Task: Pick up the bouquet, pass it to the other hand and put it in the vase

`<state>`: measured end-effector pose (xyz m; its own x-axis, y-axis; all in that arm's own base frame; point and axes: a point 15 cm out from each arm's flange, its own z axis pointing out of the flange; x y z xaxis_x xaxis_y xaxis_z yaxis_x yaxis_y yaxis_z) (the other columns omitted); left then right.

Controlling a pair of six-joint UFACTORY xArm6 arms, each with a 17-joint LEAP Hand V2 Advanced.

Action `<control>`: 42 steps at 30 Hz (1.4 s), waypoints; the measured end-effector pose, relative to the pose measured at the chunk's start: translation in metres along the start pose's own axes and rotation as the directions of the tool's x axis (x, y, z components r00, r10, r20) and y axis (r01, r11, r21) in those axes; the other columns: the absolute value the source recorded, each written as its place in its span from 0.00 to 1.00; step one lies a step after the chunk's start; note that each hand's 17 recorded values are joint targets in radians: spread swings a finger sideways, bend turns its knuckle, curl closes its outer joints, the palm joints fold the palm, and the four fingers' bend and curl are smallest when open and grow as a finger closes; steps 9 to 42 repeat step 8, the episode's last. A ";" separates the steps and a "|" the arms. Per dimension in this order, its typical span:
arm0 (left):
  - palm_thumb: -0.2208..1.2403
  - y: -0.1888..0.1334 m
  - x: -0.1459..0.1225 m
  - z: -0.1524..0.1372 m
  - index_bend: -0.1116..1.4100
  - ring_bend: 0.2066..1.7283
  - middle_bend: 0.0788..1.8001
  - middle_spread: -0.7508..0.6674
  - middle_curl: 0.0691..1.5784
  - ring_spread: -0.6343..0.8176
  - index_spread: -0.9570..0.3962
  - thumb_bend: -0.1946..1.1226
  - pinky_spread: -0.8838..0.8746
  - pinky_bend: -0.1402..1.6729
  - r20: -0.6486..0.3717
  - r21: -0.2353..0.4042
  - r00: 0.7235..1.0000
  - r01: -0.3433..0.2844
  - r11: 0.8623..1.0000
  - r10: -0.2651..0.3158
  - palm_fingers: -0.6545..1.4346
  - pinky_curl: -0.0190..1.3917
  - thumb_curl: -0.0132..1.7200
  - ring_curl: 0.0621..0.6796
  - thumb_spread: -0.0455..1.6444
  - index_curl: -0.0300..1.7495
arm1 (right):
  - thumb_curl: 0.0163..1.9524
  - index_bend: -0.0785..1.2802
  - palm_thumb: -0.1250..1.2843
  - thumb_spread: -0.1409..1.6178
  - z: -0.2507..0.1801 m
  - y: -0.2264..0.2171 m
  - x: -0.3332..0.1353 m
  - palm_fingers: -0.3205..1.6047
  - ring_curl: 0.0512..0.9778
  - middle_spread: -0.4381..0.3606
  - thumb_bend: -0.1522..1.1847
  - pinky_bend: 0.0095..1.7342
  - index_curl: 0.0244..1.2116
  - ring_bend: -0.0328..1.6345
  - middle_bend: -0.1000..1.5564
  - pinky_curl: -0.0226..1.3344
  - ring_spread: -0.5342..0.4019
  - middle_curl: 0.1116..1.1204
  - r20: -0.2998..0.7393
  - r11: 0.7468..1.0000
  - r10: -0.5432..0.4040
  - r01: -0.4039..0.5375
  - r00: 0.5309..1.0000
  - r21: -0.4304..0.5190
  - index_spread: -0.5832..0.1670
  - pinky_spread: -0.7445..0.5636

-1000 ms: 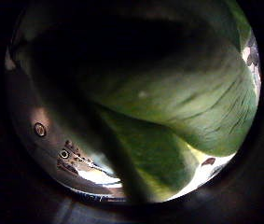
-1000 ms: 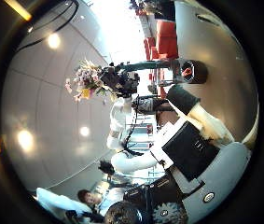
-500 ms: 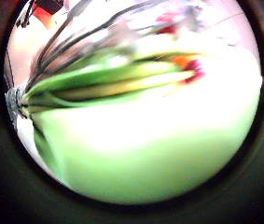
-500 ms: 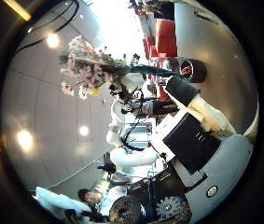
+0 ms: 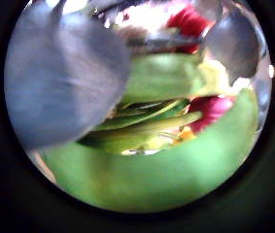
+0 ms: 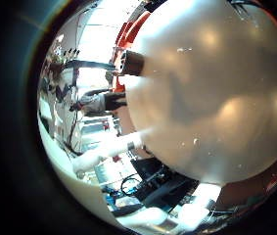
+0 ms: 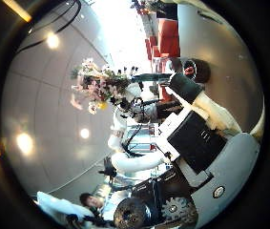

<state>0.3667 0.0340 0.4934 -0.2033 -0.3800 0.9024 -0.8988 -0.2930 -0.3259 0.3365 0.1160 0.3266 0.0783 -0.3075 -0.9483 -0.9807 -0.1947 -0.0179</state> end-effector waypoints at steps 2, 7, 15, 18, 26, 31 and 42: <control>0.19 0.005 0.011 -0.001 0.15 0.19 0.05 0.94 0.15 0.88 0.82 0.12 0.86 0.18 0.016 -0.001 1.000 -0.009 1.000 0.009 0.24 0.29 0.22 0.16 0.47 0.18 | 0.29 0.26 0.68 0.63 0.000 0.001 -0.003 0.46 0.21 0.47 0.10 0.20 0.38 0.44 0.22 0.16 0.43 0.27 -0.007 1.000 -0.007 0.007 1.000 -0.002 0.29 0.89; 0.23 0.028 0.009 -0.019 0.17 0.17 0.05 0.94 0.13 0.89 0.85 0.13 0.86 0.18 0.145 -0.015 0.989 0.028 0.999 -0.025 0.25 0.26 0.22 0.16 0.50 0.17 | 0.29 0.26 0.68 0.63 -0.008 0.013 -0.002 0.45 0.20 0.47 0.10 0.20 0.39 0.43 0.22 0.16 0.44 0.28 -0.095 0.999 -0.025 0.022 0.995 -0.036 0.29 0.89; 0.24 0.037 0.009 -0.022 0.17 0.17 0.05 0.94 0.12 0.89 0.85 0.13 0.86 0.18 0.195 -0.026 0.980 0.044 0.999 -0.038 0.26 0.26 0.22 0.16 0.50 0.17 | 0.29 0.26 0.68 0.63 -0.014 0.012 -0.003 0.45 0.20 0.47 0.10 0.20 0.39 0.43 0.22 0.16 0.44 0.28 -0.113 0.999 -0.033 0.030 0.993 -0.031 0.29 0.89; 0.24 0.037 0.009 -0.022 0.17 0.17 0.05 0.94 0.12 0.89 0.85 0.13 0.86 0.18 0.195 -0.026 0.980 0.044 0.999 -0.038 0.26 0.26 0.22 0.16 0.50 0.17 | 0.29 0.26 0.68 0.63 -0.014 0.012 -0.003 0.45 0.20 0.47 0.10 0.20 0.39 0.43 0.22 0.16 0.44 0.28 -0.113 0.999 -0.033 0.030 0.993 -0.031 0.29 0.89; 0.24 0.037 0.009 -0.022 0.17 0.17 0.05 0.94 0.12 0.89 0.85 0.13 0.86 0.18 0.195 -0.026 0.980 0.044 0.999 -0.038 0.26 0.26 0.22 0.16 0.50 0.17 | 0.29 0.26 0.68 0.63 -0.014 0.012 -0.003 0.45 0.20 0.47 0.10 0.20 0.39 0.43 0.22 0.16 0.44 0.28 -0.113 0.999 -0.033 0.030 0.993 -0.031 0.29 0.89; 0.24 0.037 0.009 -0.022 0.17 0.17 0.05 0.94 0.12 0.89 0.85 0.13 0.86 0.18 0.195 -0.026 0.980 0.044 0.999 -0.038 0.26 0.26 0.22 0.16 0.50 0.17 | 0.29 0.26 0.68 0.63 -0.014 0.012 -0.003 0.45 0.20 0.47 0.10 0.20 0.39 0.43 0.22 0.16 0.44 0.28 -0.113 0.999 -0.033 0.030 0.993 -0.031 0.29 0.89; 0.24 0.037 0.009 -0.022 0.17 0.17 0.05 0.94 0.12 0.89 0.85 0.13 0.86 0.18 0.195 -0.026 0.980 0.044 0.999 -0.038 0.26 0.26 0.22 0.16 0.50 0.17 | 0.29 0.26 0.68 0.63 -0.014 0.012 -0.003 0.45 0.20 0.47 0.10 0.20 0.39 0.43 0.22 0.16 0.44 0.28 -0.113 0.999 -0.033 0.030 0.993 -0.031 0.29 0.89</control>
